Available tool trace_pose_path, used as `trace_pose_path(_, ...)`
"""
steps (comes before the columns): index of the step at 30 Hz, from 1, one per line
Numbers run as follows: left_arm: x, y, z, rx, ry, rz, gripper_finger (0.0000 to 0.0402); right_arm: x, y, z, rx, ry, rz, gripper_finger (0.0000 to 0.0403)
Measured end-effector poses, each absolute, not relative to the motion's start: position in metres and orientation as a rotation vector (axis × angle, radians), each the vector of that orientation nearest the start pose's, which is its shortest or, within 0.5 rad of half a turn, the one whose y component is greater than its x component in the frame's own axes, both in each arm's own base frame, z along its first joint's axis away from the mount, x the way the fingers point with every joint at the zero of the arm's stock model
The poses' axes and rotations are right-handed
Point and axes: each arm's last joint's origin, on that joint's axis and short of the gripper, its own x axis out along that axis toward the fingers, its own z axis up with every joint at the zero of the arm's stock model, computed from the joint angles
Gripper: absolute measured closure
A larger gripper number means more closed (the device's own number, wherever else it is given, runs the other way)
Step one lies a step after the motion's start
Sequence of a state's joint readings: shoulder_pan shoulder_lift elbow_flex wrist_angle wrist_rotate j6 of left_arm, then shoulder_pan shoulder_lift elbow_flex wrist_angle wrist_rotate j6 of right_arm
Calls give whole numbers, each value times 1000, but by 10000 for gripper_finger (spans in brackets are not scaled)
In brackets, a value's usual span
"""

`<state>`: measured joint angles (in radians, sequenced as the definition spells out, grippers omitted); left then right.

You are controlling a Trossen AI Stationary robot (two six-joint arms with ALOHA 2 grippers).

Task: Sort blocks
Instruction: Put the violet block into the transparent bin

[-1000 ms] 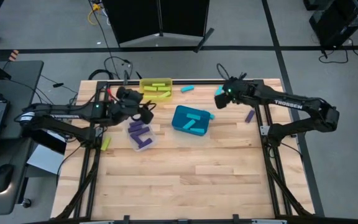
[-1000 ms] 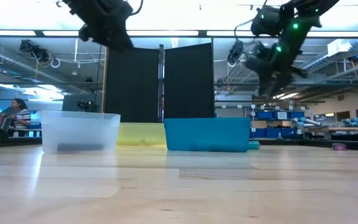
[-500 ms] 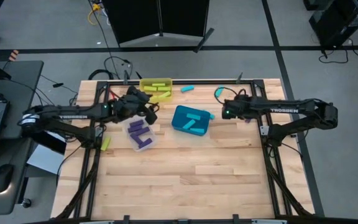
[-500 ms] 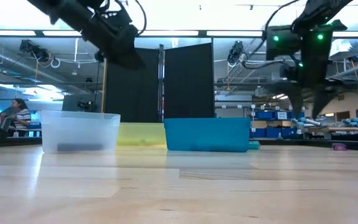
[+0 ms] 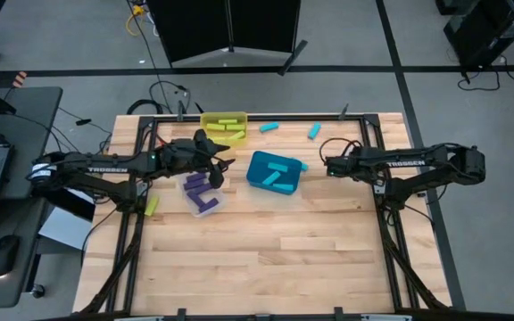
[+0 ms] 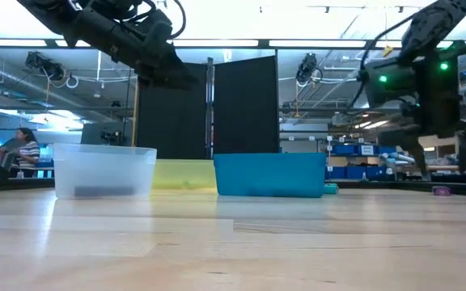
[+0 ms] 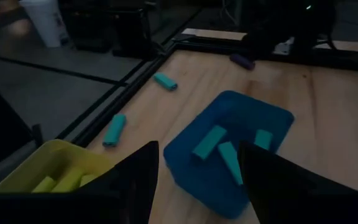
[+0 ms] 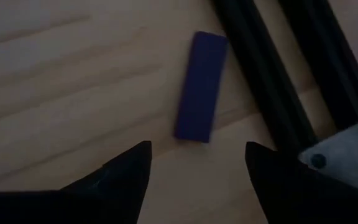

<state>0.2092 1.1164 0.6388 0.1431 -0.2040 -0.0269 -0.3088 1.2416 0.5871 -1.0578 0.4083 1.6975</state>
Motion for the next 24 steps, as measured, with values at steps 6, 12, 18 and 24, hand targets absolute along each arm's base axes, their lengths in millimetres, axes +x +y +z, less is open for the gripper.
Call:
trace_pose_path(6, 234, 54, 249, -14, 342, 346, 175, 137, -60, 148, 1071, 709, -1835, 111)
trace_pose_path(12, 235, 53, 248, 7, 350, 312, 175, 132, -62, 139, 1109, 661, -1874, 124)
trace_pose_path(18, 233, 52, 243, 36, 349, 297, 175, 125, -65, 126, 1141, 599, -1893, 151)
trace_pose_path(24, 232, 52, 236, 56, 349, 292, 175, 121, -70, 115, 1150, 549, -1914, 171)
